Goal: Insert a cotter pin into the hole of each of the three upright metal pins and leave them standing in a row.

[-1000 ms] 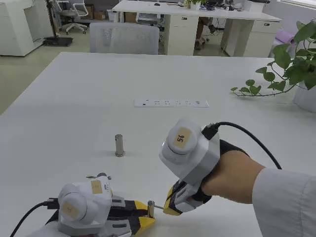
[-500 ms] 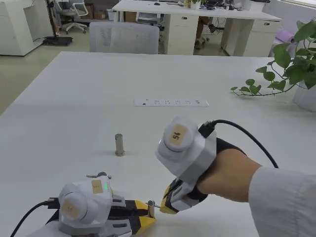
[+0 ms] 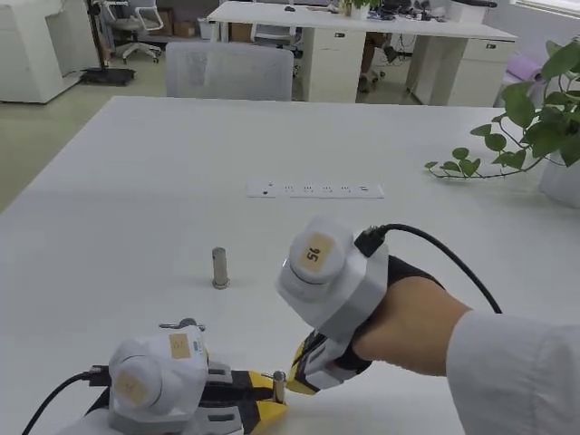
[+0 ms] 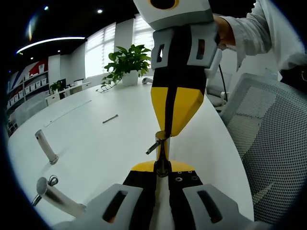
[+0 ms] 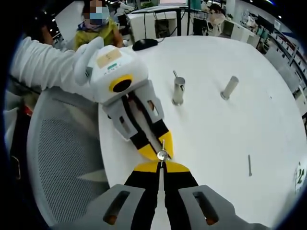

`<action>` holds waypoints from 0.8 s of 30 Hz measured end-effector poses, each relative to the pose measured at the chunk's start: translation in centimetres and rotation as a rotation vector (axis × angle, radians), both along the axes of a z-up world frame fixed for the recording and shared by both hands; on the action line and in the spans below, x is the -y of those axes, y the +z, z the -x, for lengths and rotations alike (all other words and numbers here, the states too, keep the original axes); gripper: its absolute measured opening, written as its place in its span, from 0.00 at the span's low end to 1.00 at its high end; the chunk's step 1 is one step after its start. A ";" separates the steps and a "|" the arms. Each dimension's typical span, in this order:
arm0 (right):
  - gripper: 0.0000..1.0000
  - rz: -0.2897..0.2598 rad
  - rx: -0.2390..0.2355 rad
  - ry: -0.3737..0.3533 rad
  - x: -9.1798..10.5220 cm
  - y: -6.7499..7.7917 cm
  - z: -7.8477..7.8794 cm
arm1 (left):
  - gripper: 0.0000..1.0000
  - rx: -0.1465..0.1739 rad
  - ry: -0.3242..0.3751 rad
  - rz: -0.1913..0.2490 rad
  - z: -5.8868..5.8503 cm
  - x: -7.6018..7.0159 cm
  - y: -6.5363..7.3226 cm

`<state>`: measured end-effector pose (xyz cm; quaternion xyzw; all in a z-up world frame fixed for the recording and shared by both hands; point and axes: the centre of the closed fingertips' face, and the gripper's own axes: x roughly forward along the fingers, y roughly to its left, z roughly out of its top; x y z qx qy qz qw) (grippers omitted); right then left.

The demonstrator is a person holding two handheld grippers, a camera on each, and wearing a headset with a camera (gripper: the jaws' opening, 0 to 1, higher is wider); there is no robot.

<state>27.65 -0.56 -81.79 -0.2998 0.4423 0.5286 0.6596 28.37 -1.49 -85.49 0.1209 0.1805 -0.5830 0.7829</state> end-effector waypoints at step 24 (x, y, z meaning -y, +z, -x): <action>0.10 -0.012 0.022 0.022 0.6 -0.1 0.4 | 0.06 -0.005 0.007 0.002 0.0 0.0 0.0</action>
